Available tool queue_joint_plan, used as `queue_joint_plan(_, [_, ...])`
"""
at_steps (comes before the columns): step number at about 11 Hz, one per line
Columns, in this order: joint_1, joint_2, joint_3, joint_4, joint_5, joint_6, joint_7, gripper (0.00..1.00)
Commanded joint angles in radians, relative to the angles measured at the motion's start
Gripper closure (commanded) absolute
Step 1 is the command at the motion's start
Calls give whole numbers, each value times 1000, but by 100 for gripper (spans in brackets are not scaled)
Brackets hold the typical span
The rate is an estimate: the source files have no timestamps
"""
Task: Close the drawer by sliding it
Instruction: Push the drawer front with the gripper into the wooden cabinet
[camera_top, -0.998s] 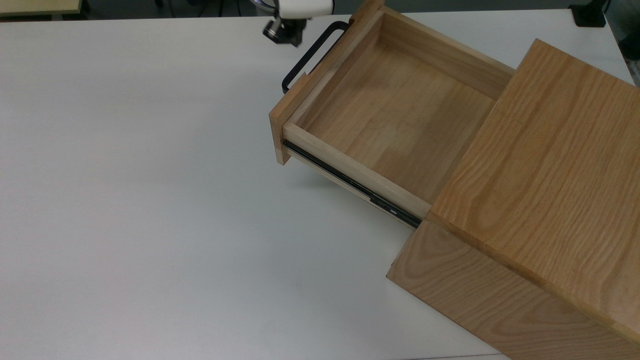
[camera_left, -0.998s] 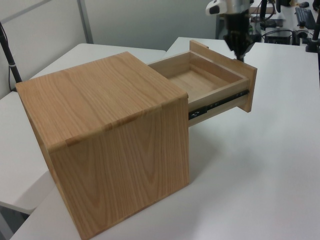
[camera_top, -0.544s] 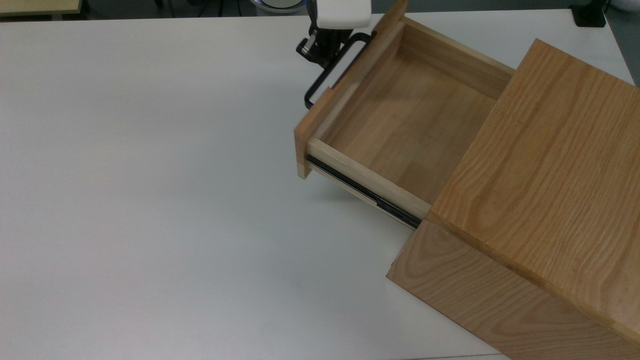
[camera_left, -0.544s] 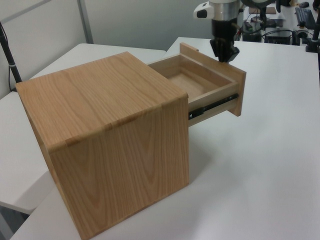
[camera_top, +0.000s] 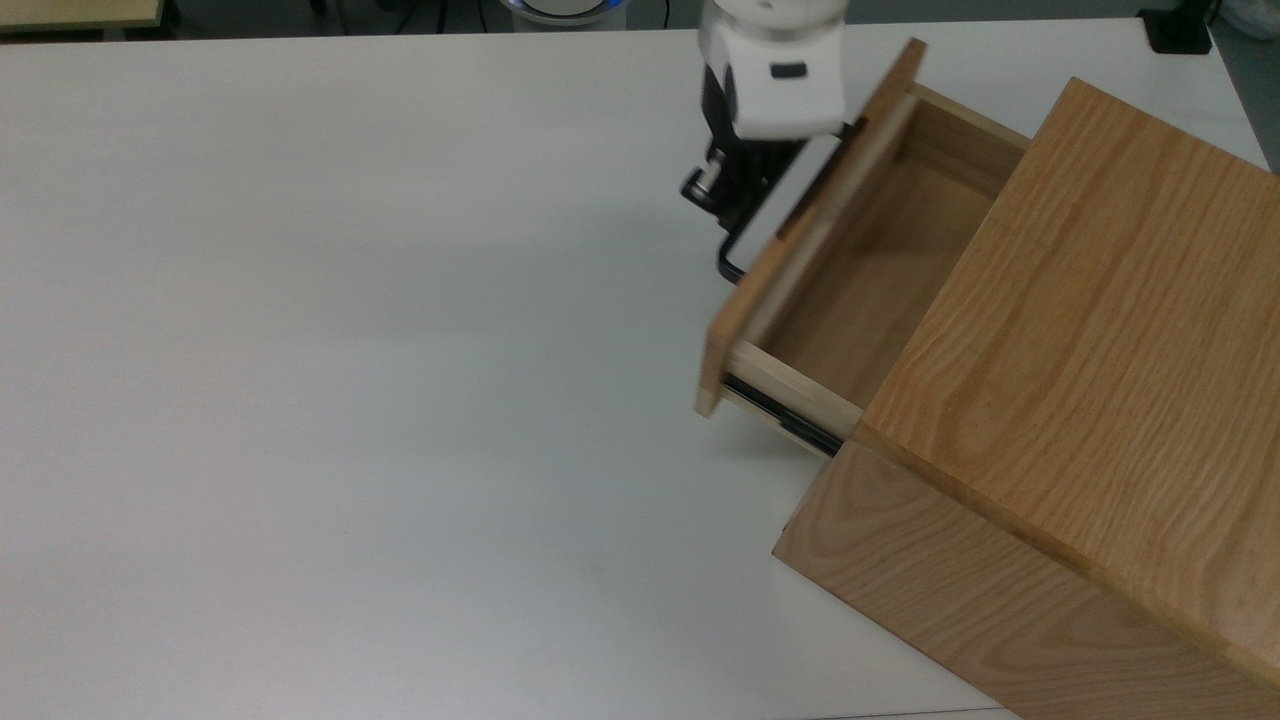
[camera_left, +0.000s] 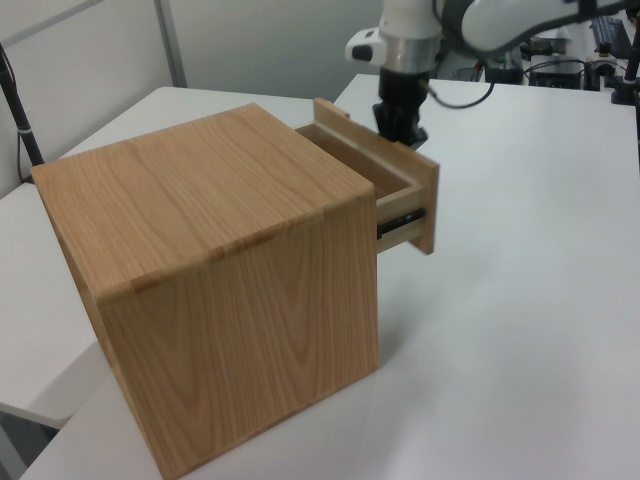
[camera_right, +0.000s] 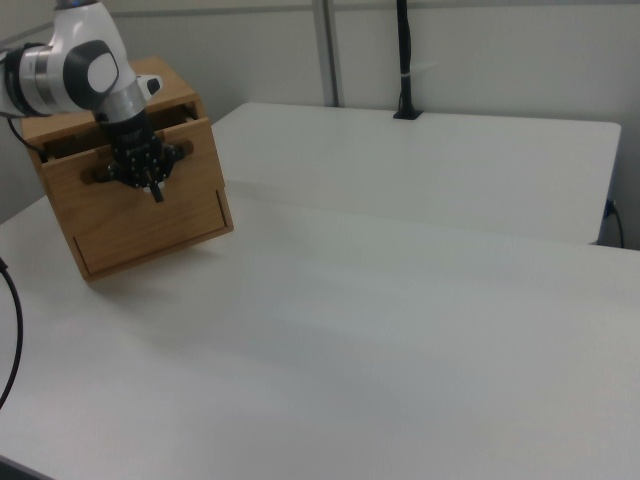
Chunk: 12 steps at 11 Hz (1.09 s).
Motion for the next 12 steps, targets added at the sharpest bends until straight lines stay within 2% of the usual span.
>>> queue_joint_plan(1, [65,67,-16,39,24,154,103,100])
queue_joint_plan(4, [114,88,-13,39,22,243,154,100])
queue_joint_plan(8, [125,108,-13,42,21,337,162,100])
queue_joint_plan(12, [129,123,-17,70,21,344,163,100])
